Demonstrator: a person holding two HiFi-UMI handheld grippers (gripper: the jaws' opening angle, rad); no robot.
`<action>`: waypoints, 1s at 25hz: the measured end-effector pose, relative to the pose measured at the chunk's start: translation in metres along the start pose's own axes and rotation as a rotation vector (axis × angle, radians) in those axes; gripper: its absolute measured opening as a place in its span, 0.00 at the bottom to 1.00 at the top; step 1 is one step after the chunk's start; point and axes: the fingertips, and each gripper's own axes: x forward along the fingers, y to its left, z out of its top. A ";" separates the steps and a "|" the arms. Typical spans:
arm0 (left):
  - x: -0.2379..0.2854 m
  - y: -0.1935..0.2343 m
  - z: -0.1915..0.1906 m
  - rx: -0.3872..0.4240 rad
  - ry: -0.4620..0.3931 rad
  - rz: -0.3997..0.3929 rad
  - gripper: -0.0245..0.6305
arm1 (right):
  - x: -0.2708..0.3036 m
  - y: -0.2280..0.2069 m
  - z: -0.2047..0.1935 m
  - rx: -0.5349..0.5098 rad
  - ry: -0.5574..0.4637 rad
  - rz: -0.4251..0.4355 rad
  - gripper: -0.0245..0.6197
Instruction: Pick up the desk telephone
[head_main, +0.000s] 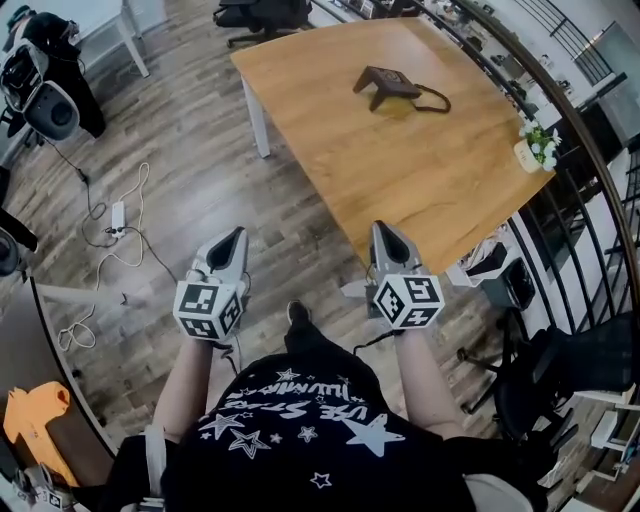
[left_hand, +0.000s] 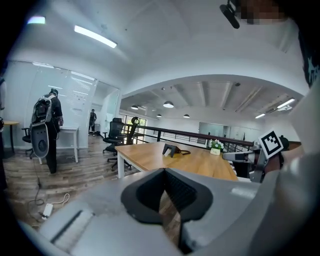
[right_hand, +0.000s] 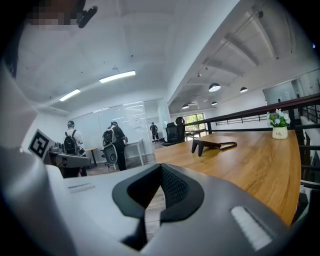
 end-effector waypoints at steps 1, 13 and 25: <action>0.006 0.007 0.003 0.004 0.003 0.011 0.04 | 0.007 -0.004 0.002 -0.001 0.002 0.003 0.04; 0.074 0.052 0.034 -0.023 0.001 0.100 0.04 | 0.085 -0.053 0.030 0.015 0.006 0.041 0.04; 0.132 0.058 0.053 -0.013 0.020 0.063 0.04 | 0.127 -0.090 0.038 0.077 0.009 0.005 0.04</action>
